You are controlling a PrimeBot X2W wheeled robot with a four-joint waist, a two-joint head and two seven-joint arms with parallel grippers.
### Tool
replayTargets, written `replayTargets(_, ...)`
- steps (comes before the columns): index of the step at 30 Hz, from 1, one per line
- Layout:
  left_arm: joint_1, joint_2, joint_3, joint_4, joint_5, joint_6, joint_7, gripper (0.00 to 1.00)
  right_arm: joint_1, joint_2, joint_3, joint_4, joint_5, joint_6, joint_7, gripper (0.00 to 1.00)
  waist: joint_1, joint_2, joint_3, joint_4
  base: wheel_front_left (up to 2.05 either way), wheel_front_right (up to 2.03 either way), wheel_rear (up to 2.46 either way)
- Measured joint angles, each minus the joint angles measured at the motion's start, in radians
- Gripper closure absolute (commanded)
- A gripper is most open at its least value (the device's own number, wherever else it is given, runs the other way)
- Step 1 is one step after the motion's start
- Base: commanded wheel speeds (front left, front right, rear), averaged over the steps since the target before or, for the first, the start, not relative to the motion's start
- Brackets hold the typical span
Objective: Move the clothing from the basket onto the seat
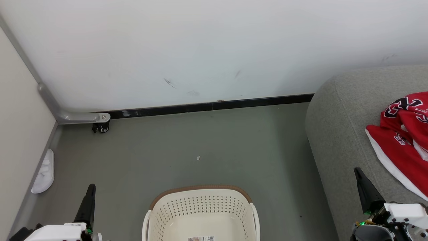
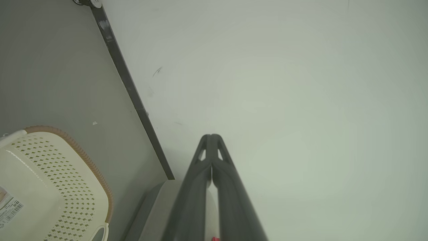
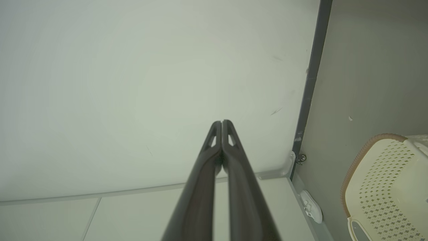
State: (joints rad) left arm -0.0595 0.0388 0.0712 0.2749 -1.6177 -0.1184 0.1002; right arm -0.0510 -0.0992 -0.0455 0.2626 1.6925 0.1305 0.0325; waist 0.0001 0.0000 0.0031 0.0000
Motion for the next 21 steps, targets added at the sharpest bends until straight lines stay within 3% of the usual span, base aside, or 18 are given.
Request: replayTargets(21,0.000,0.000,0.000,0.000,0.000,0.000,0.000,1.00,0.000,0.001,-0.002,0.000,-0.001,0.000,0.003,1.00,0.0000,0.0000,0.000,0.000,0.00,0.00,0.00)
